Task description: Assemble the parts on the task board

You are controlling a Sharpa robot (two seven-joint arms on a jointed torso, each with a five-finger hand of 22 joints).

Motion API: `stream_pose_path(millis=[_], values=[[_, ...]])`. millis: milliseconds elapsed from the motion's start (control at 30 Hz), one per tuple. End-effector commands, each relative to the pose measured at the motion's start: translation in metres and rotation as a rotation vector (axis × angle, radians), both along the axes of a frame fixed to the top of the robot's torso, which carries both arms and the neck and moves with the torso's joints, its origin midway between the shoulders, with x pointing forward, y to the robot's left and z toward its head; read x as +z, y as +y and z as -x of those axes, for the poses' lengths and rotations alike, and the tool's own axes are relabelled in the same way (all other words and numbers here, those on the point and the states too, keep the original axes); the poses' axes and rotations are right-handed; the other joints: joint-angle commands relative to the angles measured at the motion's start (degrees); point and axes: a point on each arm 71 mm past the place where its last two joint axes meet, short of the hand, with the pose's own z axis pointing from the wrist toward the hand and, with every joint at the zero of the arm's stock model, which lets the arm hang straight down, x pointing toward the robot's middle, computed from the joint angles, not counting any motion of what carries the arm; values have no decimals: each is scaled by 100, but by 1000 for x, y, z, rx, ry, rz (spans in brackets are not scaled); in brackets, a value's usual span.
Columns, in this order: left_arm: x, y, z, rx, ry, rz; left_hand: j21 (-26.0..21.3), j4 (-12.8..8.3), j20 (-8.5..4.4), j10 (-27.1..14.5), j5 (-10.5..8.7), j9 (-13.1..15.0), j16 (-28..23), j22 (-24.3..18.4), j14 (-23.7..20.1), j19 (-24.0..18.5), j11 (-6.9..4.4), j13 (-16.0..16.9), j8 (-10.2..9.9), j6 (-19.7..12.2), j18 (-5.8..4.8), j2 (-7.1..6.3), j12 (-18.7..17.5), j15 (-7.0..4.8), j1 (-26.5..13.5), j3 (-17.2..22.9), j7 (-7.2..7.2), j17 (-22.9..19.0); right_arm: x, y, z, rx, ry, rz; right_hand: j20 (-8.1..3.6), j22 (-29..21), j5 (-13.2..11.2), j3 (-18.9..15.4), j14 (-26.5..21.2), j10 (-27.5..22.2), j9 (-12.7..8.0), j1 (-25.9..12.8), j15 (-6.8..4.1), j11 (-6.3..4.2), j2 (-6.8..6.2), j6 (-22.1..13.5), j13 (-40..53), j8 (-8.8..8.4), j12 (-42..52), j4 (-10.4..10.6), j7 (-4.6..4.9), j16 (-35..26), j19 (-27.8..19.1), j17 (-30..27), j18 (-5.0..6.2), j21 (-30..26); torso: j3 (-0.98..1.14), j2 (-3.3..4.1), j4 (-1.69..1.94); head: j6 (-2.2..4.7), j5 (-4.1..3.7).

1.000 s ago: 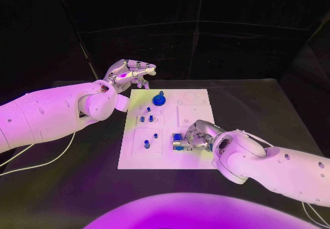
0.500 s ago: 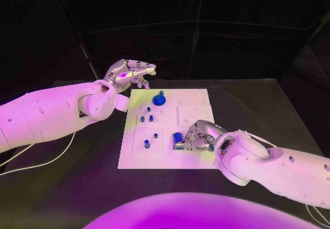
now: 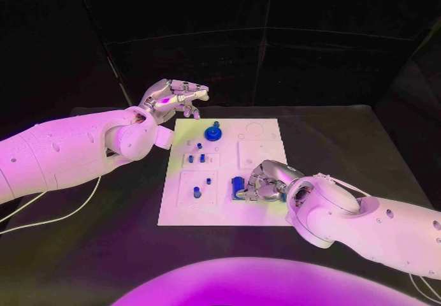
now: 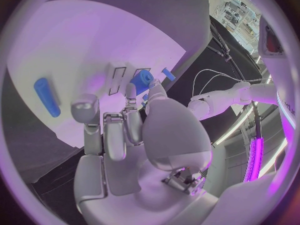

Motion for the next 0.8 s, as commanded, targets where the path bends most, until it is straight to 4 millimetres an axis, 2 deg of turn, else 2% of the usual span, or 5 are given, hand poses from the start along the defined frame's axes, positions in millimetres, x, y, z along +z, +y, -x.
stream_pose_path(millis=[33, 300, 467, 667, 800], values=[[1, -1, 0, -8, 0, 9, -28, -2, 34, -49, 20, -6, 19, -7, -47, -3, -5, 8, 40, -34, 81, 61, 22, 11, 21, -23, -4, -15, 1, 6, 2, 57, 2, -21, -12, 14, 101, -110, 491, 37, 1, -65, -37, 2, -114, -25, 129, -8, 24, 23, -13, 22, 23, 993, -53, 25, -3, -1, -7, -6, 10], [1, -2, 0, -12, -1, 11, -35, -5, 34, -64, 24, -6, 19, -13, -57, 0, -5, 10, 47, -40, 81, 88, 38, 11, 51, -27, -5, -40, 1, 9, 2, 98, 9, -43, -9, 32, 105, -158, 491, 40, -2, -97, -34, 6, -132, -34, 139, -16, 28, 46, -9, 20, 28, 990, -56, 33, -4, 0, -5, -21, -30], [1, -2, 0, -12, -1, 11, -35, -5, 34, -64, 24, -6, 19, -13, -57, 0, -5, 10, 47, -40, 81, 88, 38, 11, 51, -27, -5, -40, 0, 4, 0, 88, 0, -29, -8, 36, 105, -166, 490, 30, -3, -102, -33, 8, -132, -39, 124, -20, 15, 51, -8, 19, 29, 987, -56, 35, -3, -2, -4, -27, -15], [1, 1, 0, -6, 0, 8, -35, -5, 34, -64, 24, -6, 19, -13, -57, 0, -5, 10, 47, -40, 81, 88, 38, 11, 51, -27, -5, -40, 3, -13, -2, 49, -43, -34, -5, 43, 99, -188, 487, 18, -9, -112, -30, 14, -128, -62, 110, -36, 1, 66, 0, 12, 30, 972, -58, 38, 4, -1, -12, -20, -23], [1, 3, 1, -3, 0, 7, -35, -5, 34, -64, 24, -6, 19, -13, -57, 0, -5, 10, 47, -40, 81, 88, 38, 11, 51, -27, -5, -40, 8, -31, -2, 4, -76, -79, 16, 47, 132, -239, 480, -1, -53, -111, -1, 53, -96, -194, 99, -145, -18, 102, 50, -4, 24, 939, -61, 41, -4, -11, -19, 6, -50]])
